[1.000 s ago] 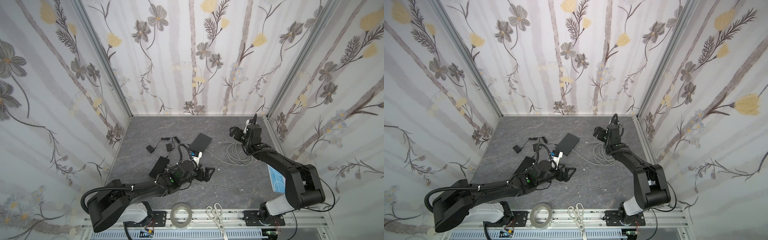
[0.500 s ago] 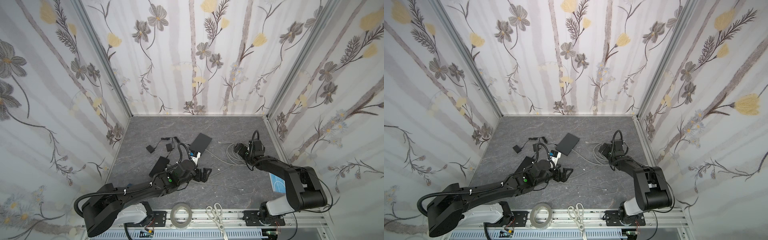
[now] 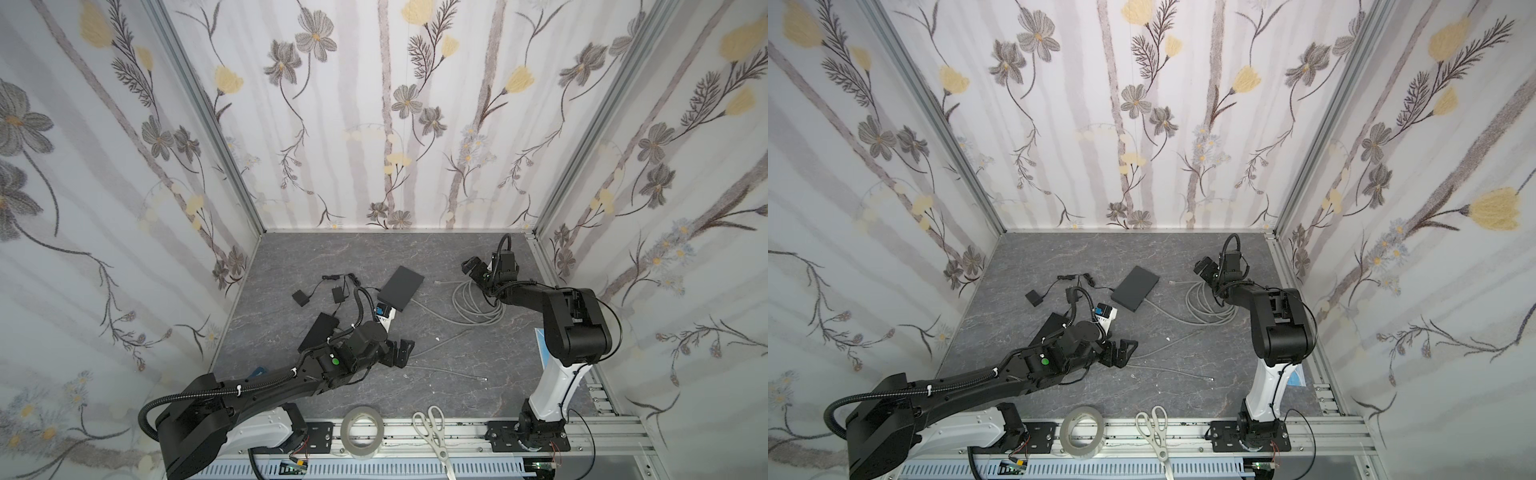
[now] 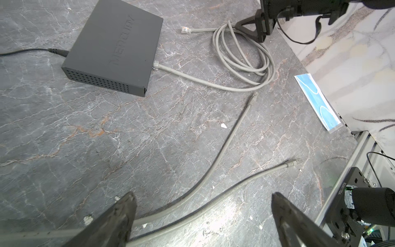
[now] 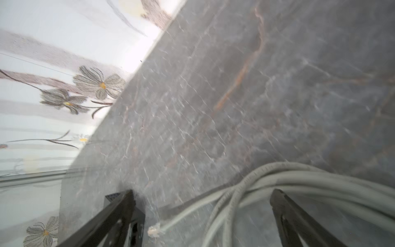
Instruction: Insert the plug into the switch port
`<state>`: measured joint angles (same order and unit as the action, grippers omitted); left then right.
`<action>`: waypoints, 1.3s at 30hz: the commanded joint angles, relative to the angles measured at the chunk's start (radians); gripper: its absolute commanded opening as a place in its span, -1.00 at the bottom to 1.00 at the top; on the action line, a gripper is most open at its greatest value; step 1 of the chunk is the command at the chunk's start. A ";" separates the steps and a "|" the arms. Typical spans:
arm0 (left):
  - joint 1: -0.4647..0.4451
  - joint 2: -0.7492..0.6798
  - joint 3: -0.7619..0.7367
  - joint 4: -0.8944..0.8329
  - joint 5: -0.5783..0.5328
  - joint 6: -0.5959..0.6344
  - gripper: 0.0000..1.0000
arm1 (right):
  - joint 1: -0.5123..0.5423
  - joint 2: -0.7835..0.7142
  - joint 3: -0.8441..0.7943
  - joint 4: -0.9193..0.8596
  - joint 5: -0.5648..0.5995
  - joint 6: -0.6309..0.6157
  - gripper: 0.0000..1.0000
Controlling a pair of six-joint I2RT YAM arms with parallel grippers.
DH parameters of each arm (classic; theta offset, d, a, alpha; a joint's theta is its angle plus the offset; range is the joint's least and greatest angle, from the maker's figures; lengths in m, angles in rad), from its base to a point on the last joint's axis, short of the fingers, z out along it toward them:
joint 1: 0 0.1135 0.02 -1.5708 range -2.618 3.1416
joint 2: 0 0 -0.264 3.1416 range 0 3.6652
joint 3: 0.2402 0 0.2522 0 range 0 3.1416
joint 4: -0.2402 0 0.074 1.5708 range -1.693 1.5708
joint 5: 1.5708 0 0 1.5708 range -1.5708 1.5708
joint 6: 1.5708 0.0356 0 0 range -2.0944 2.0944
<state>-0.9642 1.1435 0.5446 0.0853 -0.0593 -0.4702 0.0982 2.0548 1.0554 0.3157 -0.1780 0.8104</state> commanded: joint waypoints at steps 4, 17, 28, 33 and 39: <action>0.000 -0.139 -0.079 0.000 -0.060 0.013 1.00 | 0.005 -0.063 -0.005 0.271 -0.060 0.013 0.99; -0.014 -0.534 -0.166 -0.337 -0.215 0.023 1.00 | 0.440 -0.787 -0.438 -0.234 0.348 -0.287 0.99; -0.010 -0.613 -0.179 -0.402 -0.286 0.008 1.00 | 0.667 -1.248 -0.769 -0.496 0.284 0.097 0.99; -0.009 -0.579 -0.172 -0.393 -0.280 0.004 1.00 | 0.636 -1.323 -0.810 -0.533 0.396 0.087 0.99; -0.005 -0.593 -0.172 -0.419 -0.284 -0.008 1.00 | 0.262 -1.131 -0.833 -0.297 0.158 0.080 0.99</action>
<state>-0.9714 0.5594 0.3664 -0.3206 -0.3138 -0.4656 0.4721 0.8448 0.2359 -0.1509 0.1207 0.8734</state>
